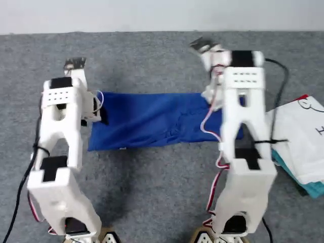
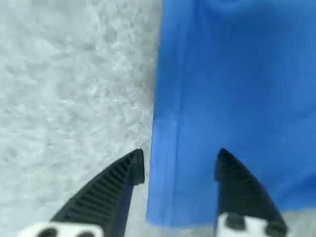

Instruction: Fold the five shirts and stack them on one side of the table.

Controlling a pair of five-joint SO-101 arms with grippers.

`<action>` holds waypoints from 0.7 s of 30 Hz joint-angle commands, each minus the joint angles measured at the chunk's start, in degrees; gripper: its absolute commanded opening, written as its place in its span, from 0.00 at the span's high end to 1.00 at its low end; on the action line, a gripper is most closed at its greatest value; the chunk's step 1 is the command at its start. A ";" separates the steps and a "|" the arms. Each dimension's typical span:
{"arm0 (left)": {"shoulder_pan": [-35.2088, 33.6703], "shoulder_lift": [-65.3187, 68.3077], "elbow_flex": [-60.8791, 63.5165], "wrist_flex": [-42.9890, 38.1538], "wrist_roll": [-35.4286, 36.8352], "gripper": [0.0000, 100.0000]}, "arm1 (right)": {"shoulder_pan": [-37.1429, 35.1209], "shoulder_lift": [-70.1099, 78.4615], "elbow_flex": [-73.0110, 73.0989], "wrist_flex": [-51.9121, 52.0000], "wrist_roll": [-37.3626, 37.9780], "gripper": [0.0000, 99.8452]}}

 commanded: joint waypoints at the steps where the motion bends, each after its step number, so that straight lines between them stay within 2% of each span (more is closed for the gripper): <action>1: 0.62 3.78 -1.45 -1.41 3.78 0.75 | 4.62 -6.20 -0.62 2.51 -0.53 0.76; 6: -0.09 10.11 -5.76 -0.18 9.05 0.75 | 8.84 -7.16 -0.62 2.51 -0.62 0.76; 11: 2.55 19.25 -12.70 5.10 9.76 0.76 | 9.27 -7.25 -0.62 2.59 -3.25 0.76; 13: 3.52 22.59 -17.98 8.35 9.76 0.80 | 9.19 -7.25 -0.62 2.59 -4.66 0.76; 17: 4.66 30.77 -26.95 13.19 9.76 0.99 | 9.27 -7.43 -0.62 2.59 -5.36 0.76; 21: 4.75 38.15 -38.20 20.13 9.76 0.99 | 9.36 -9.98 -0.62 2.59 -5.36 0.76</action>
